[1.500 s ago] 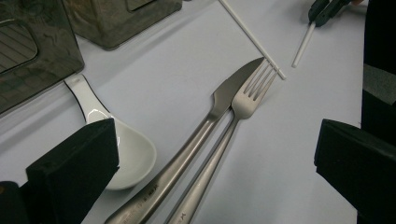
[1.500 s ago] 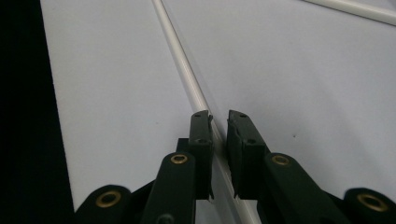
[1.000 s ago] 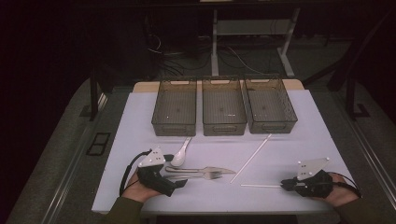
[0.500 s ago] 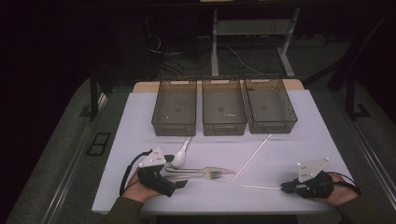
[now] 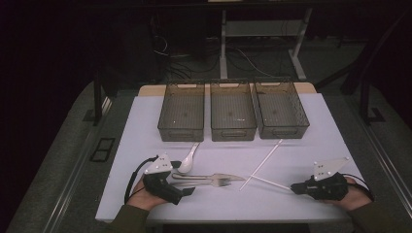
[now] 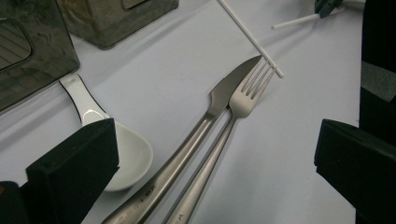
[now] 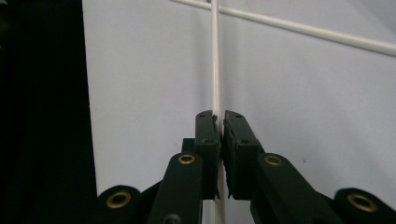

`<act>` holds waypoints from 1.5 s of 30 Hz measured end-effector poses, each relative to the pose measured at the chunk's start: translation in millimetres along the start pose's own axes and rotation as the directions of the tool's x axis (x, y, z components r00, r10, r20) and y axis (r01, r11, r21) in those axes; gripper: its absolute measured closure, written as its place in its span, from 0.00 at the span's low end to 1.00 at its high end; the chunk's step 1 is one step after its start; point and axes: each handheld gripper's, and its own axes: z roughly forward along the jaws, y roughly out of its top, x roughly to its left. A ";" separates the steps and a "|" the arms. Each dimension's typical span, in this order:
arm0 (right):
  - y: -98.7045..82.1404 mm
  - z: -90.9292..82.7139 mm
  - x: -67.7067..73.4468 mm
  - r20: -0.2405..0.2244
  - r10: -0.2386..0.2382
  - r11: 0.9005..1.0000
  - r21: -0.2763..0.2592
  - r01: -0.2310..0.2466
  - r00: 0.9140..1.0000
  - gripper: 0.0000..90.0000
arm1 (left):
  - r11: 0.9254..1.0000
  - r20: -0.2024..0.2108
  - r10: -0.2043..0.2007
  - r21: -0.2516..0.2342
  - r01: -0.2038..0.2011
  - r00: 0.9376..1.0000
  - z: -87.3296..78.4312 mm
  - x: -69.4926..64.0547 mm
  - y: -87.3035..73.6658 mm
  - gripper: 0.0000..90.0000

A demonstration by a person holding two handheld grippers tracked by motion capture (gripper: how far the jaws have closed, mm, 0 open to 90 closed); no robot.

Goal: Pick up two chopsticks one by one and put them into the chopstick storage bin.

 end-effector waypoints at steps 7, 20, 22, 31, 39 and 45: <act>11.3 -1.2 -6.4 0.025 0.051 0.995 -0.085 -0.048 0.998 0.94 | 1.000 -0.001 -0.002 -0.001 0.002 1.000 0.3 -0.2 0.1 0.00; 35.8 7.6 -14.2 0.051 0.137 0.975 -0.183 -0.126 0.989 0.94 | 1.000 0.004 0.001 -0.006 -0.001 1.000 -0.6 0.1 0.7 0.00; 39.5 7.5 -15.9 0.047 0.149 0.970 -0.203 -0.137 0.988 0.94 | 1.000 0.004 -0.002 -0.007 0.002 1.000 -0.6 0.0 0.6 0.00; 58.7 9.1 -20.5 0.035 0.149 0.954 -0.267 -0.134 0.988 0.94 | 1.000 0.005 0.002 -0.010 -0.002 1.000 -1.3 -0.2 1.1 0.00; 80.6 8.6 -21.2 0.028 0.132 0.942 -0.315 -0.116 0.991 0.94 | 1.000 0.003 0.005 -0.012 -0.005 1.000 -1.9 -0.2 1.3 0.00; 109.3 22.1 -28.2 0.027 0.125 0.941 -0.321 -0.109 0.992 0.94 | 1.000 0.000 0.000 -0.021 0.000 1.000 -2.5 -0.1 1.5 0.00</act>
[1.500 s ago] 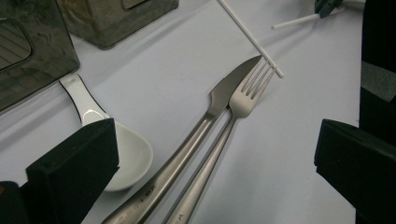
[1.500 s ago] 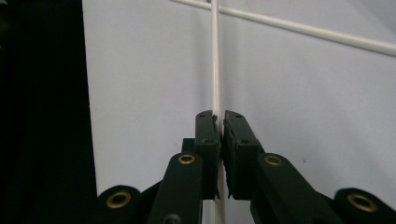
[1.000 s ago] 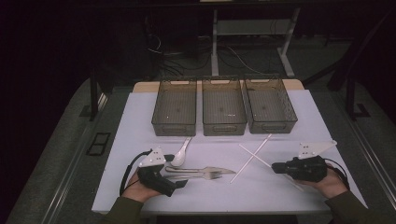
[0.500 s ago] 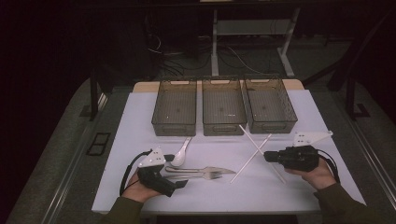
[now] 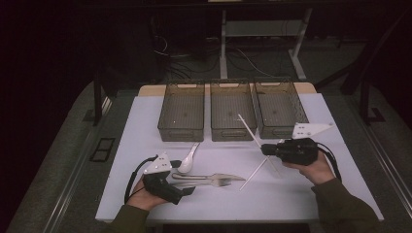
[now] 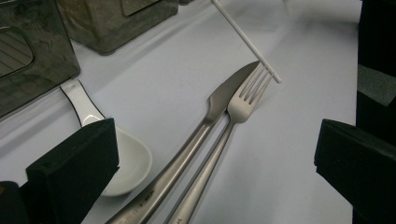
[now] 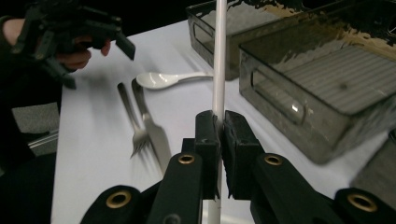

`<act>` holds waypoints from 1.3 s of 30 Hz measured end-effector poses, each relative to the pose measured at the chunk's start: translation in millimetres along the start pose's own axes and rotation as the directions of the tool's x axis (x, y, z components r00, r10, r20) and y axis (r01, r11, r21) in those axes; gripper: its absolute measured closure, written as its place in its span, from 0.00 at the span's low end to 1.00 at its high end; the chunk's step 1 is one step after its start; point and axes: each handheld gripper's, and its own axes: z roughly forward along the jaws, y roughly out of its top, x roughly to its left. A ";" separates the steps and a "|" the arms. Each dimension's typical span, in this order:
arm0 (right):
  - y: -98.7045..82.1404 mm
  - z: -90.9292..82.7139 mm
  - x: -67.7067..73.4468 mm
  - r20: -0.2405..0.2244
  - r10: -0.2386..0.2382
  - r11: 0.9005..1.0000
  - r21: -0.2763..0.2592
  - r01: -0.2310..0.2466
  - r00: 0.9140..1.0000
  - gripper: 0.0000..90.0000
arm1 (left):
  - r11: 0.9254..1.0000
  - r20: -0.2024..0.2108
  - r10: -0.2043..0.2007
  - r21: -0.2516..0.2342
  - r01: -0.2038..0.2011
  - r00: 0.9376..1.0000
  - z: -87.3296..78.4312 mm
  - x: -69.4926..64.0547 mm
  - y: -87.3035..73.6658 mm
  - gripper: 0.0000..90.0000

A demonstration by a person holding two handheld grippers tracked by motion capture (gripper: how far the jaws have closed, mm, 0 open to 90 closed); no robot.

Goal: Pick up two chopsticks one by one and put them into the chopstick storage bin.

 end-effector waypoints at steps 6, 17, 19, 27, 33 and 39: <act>29.0 32.0 -4.5 0.004 0.007 1.000 0.004 -0.007 1.000 0.94 | 1.000 0.001 0.005 -0.007 -0.005 1.000 -0.8 1.7 0.5 0.00; 90.6 78.0 -9.3 0.033 0.031 1.000 0.001 -0.031 0.999 0.94 | 1.000 0.011 0.000 -0.009 0.000 1.000 1.3 2.7 0.4 0.00; 102.5 87.1 -9.3 0.038 0.034 0.999 -0.002 -0.034 0.999 0.94 | 1.000 0.011 0.004 -0.011 -0.003 1.000 0.6 3.6 0.7 0.00; 147.9 129.2 -11.7 0.071 0.038 0.999 -0.001 -0.038 0.997 0.94 | 1.000 0.025 0.003 -0.028 -0.003 1.000 3.4 2.4 2.0 0.00; 174.5 160.1 -17.9 0.100 0.074 0.997 -0.027 -0.072 0.992 0.94 | 0.999 0.035 0.002 -0.037 -0.001 0.999 3.6 1.8 2.8 0.00; 181.7 197.0 -23.9 0.124 0.105 0.995 -0.017 -0.103 0.987 0.94 | 0.999 0.042 0.000 -0.045 0.002 0.999 3.2 3.1 3.1 0.00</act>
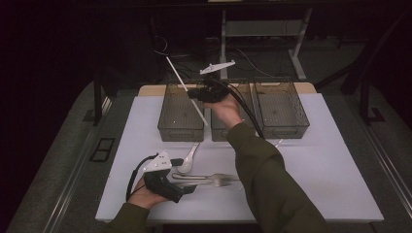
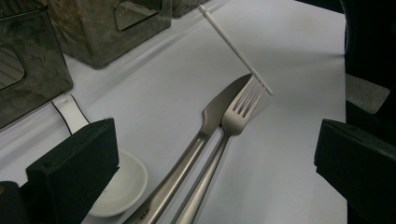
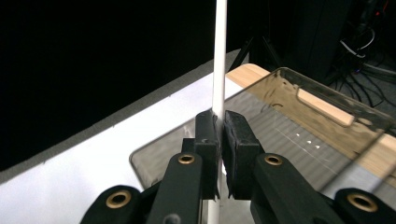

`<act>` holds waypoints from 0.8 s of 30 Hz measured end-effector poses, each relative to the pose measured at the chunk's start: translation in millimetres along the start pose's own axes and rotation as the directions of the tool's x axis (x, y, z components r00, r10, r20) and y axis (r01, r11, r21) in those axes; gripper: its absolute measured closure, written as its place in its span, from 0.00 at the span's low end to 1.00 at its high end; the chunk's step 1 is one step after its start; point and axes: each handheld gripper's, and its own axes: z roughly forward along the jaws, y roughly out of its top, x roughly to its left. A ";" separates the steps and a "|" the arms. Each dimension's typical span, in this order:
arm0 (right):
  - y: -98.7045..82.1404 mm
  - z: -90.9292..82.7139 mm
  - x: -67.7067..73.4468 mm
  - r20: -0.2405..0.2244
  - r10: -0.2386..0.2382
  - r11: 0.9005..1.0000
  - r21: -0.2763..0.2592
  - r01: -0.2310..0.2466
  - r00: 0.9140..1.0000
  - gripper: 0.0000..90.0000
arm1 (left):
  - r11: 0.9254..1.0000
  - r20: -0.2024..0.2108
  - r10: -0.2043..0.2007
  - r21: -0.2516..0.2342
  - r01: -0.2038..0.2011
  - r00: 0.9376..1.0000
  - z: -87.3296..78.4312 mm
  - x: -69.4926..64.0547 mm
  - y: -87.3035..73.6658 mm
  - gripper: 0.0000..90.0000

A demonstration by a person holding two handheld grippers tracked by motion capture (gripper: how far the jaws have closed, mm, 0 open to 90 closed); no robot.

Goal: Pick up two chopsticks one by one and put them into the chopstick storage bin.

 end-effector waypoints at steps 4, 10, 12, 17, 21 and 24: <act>-1.4 20.0 -0.5 0.016 0.015 1.000 0.015 -0.015 1.000 0.94 | 1.000 0.004 0.006 0.002 -0.006 1.000 -0.4 0.6 0.4 0.00; -14.4 40.6 -4.7 0.033 0.032 0.997 0.063 -0.034 0.999 0.94 | 1.000 0.010 0.005 0.001 -0.005 1.000 0.3 0.5 0.7 0.00; -18.9 46.2 -4.3 0.041 0.041 0.996 0.083 -0.044 0.998 0.94 | 1.000 0.009 0.005 0.002 -0.005 1.000 0.4 0.3 1.1 0.00; -30.3 57.8 -4.7 0.059 0.060 0.990 0.123 -0.067 0.996 0.94 | 1.000 0.011 0.004 0.002 -0.004 1.000 -0.2 -0.6 1.4 0.00; -36.7 65.7 -4.8 0.072 0.065 0.982 0.173 -0.076 0.995 0.94 | 1.000 0.012 0.005 0.001 -0.005 1.000 -0.3 -0.5 1.4 0.00; -40.4 68.9 -6.1 0.103 0.057 0.977 0.198 -0.077 0.993 0.91 | 1.000 0.012 0.004 -0.001 -0.004 1.000 -0.4 -0.8 1.4 0.00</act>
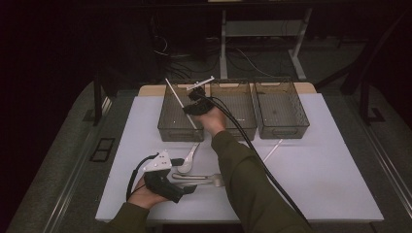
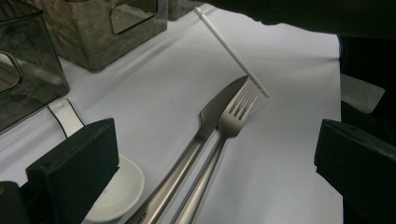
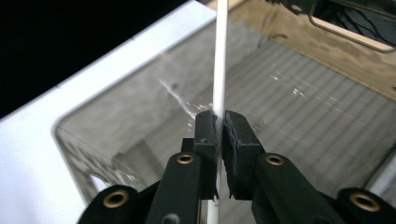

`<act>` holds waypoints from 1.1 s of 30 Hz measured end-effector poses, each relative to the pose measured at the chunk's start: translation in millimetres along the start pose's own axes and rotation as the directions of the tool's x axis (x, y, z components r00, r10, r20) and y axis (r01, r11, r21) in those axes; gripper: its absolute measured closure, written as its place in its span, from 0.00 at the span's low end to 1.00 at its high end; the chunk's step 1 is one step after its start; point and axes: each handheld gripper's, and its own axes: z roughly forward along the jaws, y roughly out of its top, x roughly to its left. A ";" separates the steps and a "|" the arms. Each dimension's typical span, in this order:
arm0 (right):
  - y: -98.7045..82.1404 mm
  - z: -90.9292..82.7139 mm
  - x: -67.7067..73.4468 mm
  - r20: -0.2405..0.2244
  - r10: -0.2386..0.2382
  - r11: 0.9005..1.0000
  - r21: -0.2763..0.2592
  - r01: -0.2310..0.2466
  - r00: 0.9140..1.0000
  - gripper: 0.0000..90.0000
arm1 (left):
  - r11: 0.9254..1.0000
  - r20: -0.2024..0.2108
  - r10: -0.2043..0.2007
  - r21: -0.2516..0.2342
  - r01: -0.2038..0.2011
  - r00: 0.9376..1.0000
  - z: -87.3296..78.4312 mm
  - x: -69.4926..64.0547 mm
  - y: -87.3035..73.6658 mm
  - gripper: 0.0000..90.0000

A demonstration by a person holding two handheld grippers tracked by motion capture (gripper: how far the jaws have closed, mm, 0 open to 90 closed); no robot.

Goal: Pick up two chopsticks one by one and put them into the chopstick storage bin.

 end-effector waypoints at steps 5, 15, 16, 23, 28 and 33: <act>0.3 -8.3 -1.4 -0.019 -0.020 1.000 -0.019 0.020 1.000 0.73 | 1.000 0.000 0.005 0.003 -0.005 1.000 0.3 0.1 -0.3 0.00; -20.3 -64.7 -4.7 -0.090 -0.065 0.995 -0.082 0.057 0.994 0.53 | 1.000 -0.003 0.020 0.012 -0.019 1.000 1.5 -1.1 -1.0 0.00; -25.6 -71.6 -5.7 -0.091 -0.069 0.995 -0.084 0.062 0.993 0.52 | 1.000 -0.002 0.012 0.006 -0.012 1.000 1.8 -1.4 -1.5 0.00; -63.0 -120.3 -16.4 -0.067 -0.132 0.988 -0.083 0.127 0.989 0.54 | 1.000 -0.010 0.016 0.021 -0.016 1.000 0.7 -0.8 -2.6 0.00; -86.6 -155.7 -24.8 -0.055 -0.172 0.984 -0.054 0.169 0.984 0.62 | 1.000 -0.017 0.013 0.012 -0.013 1.000 0.3 -0.5 -3.6 0.00; -112.2 -183.4 -38.3 -0.044 -0.163 0.985 -0.056 0.160 0.986 0.69 | 1.000 -0.023 0.010 0.018 -0.010 1.000 -0.2 0.1 -4.6 0.00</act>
